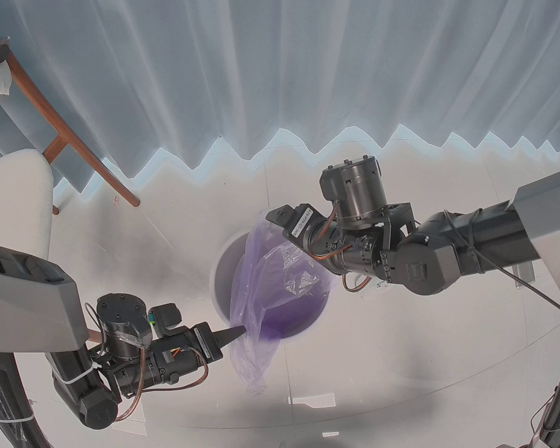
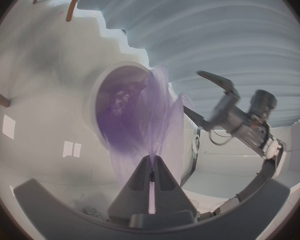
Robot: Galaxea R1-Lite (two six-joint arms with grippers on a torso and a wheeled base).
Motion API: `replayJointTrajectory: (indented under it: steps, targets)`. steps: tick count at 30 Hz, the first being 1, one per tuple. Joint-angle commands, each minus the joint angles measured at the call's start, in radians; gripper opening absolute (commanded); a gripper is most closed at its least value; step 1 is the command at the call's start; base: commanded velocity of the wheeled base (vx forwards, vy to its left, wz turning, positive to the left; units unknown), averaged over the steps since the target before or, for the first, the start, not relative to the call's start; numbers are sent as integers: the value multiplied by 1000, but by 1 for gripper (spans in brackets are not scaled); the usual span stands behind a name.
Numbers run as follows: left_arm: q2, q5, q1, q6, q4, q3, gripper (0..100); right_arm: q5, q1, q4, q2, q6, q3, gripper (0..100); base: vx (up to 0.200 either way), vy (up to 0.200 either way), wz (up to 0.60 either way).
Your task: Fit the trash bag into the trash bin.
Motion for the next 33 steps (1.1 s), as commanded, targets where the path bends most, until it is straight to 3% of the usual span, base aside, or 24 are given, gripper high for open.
replayJointTrajectory:
  steps: [1, 6, 7, 27, 33]
  targets:
    - [-77, -9, -52, -2, 1, 33, 0, 17, -56, 52, 100, 4, -109, 100, 0, 0, 0]
    - [-76, -9, -52, 0, 1, 33, 0, 23, -62, 112, 113, 6, -155, 100, 0, 0, 0]
    - [-74, -9, -50, 0, 1, 33, 0, 23, -62, 114, 111, 6, -152, 0, 0, 0, 0]
    - [-70, -3, -33, 1, 1, 27, 0, 35, -40, 111, -81, 26, 95, 0, 0, 0, 0]
    - [-93, -6, 40, 12, 1, 26, 0, 100, -42, 105, -203, 72, 287, 0, 0, 0, 0]
